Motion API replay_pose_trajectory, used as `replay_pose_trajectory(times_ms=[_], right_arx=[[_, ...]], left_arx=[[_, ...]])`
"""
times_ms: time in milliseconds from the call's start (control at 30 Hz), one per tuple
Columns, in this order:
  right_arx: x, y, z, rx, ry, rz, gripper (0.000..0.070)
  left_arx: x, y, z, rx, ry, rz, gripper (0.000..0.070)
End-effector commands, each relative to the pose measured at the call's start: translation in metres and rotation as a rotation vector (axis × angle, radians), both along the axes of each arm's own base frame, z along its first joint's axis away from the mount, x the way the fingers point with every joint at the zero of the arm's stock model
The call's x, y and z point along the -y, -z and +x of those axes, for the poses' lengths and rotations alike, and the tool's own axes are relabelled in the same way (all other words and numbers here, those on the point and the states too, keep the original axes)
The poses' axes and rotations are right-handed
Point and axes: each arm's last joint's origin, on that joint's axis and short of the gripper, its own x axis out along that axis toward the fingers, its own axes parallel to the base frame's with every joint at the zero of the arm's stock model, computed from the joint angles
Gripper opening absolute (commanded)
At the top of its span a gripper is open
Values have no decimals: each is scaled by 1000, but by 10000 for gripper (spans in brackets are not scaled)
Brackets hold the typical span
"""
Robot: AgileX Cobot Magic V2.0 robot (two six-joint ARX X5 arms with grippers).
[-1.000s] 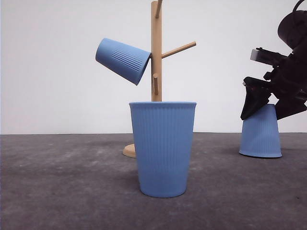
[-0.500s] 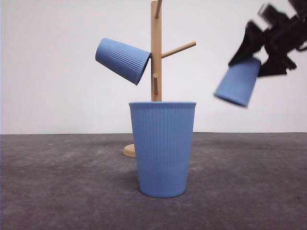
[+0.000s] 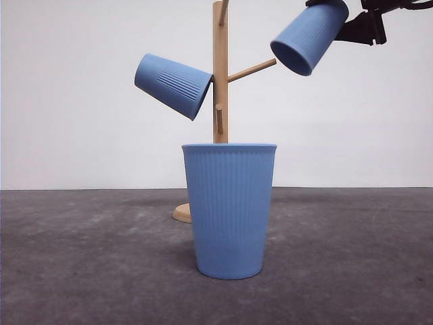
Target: Place three cups
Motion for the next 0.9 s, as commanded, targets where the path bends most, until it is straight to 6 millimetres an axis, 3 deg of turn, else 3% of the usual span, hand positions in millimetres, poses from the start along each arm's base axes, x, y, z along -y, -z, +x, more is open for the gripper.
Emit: replay_pose_trajectory(times_ms=[0, 467, 533, 633, 667, 867], right_arx=[[-3, -5, 2, -2, -9, 7, 268], [-60, 17, 9, 8, 26, -143, 272], [-66, 20, 11, 17, 26, -155, 347], [-69, 20, 11, 20, 60, -178, 559], [-70, 21, 11, 23, 77, -186, 601], [-69, 18, 13, 42, 108, -190, 624]], left_arx=[[1, -1, 3, 2, 12, 3, 553], [1, -1, 3, 2, 10, 2, 553], [1, -1, 3, 2, 9, 1, 553], [1, -1, 3, 1, 10, 0, 553], [1, -1, 3, 1, 10, 0, 553], [3, -1, 3, -7, 30, -41, 554]])
